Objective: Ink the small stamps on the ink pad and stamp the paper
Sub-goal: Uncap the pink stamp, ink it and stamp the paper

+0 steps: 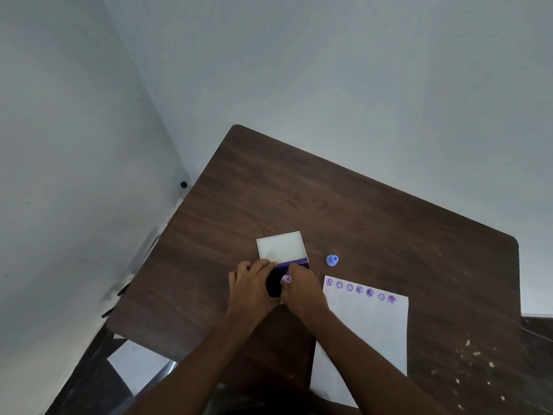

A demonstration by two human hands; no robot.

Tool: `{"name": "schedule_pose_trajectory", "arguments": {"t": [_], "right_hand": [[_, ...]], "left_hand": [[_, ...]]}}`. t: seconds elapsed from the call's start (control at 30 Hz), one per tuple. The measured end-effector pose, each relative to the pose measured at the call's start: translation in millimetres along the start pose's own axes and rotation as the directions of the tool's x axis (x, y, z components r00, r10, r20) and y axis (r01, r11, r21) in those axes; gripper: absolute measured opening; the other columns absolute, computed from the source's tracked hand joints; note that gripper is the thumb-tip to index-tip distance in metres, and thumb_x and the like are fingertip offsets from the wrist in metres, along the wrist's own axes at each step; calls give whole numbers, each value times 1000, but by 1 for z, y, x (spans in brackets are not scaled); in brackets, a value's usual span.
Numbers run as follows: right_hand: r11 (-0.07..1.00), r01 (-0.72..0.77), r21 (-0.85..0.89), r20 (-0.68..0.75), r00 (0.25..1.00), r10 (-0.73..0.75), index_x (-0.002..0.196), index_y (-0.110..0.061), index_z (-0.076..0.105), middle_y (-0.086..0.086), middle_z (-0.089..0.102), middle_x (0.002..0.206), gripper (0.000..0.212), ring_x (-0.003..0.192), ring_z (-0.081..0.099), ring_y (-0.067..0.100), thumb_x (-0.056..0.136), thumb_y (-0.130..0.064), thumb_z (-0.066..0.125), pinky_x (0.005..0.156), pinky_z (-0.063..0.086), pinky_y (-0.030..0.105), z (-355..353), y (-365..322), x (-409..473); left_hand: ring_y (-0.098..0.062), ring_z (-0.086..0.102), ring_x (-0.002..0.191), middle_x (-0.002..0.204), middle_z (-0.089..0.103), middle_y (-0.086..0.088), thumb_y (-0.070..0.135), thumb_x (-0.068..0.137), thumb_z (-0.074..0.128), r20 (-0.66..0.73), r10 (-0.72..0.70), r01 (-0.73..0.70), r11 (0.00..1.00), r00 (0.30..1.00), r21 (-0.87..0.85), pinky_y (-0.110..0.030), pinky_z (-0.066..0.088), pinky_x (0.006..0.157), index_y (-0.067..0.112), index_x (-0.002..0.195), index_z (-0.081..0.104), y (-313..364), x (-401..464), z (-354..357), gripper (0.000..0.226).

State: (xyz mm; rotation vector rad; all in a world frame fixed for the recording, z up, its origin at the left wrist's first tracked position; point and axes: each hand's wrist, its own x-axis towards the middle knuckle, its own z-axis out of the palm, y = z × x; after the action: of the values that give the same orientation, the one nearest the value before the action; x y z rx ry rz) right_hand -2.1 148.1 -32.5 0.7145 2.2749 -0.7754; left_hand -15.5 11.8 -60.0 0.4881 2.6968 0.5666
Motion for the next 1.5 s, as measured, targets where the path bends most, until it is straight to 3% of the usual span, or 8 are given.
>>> {"name": "schedule_pose_trajectory", "arguments": {"t": [0.43,0.7,0.77,0.9,0.97,1.1,1.3,1.5], "right_hand": [[1000,14,-19,-12,1000,-14,133,-9,45,13,52,137,45,123,50,26,93,-27,56,107,39,35,3,3,2],[996,-85,36,37,996,84,136,-9,43,12,49,140,49,126,48,27,94,-32,55,109,36,36,0,3,7],[995,-63,75,-21,998,64,126,-9,52,13,57,129,42,117,54,26,94,-35,54,103,41,35,-1,9,3],[915,138,380,-258,965,-39,93,-20,65,-4,68,88,23,81,61,10,89,-42,60,76,48,26,-2,32,-17],[787,134,602,-230,973,11,82,-25,70,-7,71,78,17,72,63,8,84,-42,67,69,51,24,-8,41,-24],[349,33,937,-52,998,44,79,-17,77,9,65,70,19,54,53,14,91,-18,61,50,45,24,-19,50,-31],[-296,-206,933,175,976,-127,99,-1,75,11,65,76,24,66,56,16,81,-13,64,66,50,29,-27,68,-40],[-490,-220,843,119,966,-229,95,-2,73,10,58,73,22,62,47,17,79,-14,63,59,40,28,-28,81,-45]], "left_hand": [[-19,44,112,135,53,9,63,58,72,6,-5,5,1000,1000,1,-33,28,83,35,129,52,2,-1,-3,79],[-20,42,116,138,50,7,59,62,72,6,4,-4,1000,1000,13,-34,32,87,31,133,48,8,-4,-7,80],[-20,39,120,142,46,6,58,62,72,24,1,-1,1000,1000,14,-35,33,91,31,137,43,9,-5,-7,84],[-18,36,122,144,44,8,60,60,73,9,-19,19,1000,1000,-21,-34,33,92,32,140,38,13,-6,-11,92],[-17,37,120,141,47,9,62,60,73,-21,-14,13,999,1000,-44,-34,34,91,33,138,40,17,-6,-14,89],[-16,40,117,135,53,10,63,60,75,-88,-4,-5,994,996,-106,-32,34,90,33,133,48,27,-8,-22,84],[-13,42,114,131,56,10,62,60,77,-167,61,-86,985,984,-148,-28,31,87,33,130,52,46,-12,-34,79],[-18,45,117,132,57,5,61,63,77,-173,116,-140,982,978,-130,-37,38,95,28,131,53,66,-13,-39,80]]}}
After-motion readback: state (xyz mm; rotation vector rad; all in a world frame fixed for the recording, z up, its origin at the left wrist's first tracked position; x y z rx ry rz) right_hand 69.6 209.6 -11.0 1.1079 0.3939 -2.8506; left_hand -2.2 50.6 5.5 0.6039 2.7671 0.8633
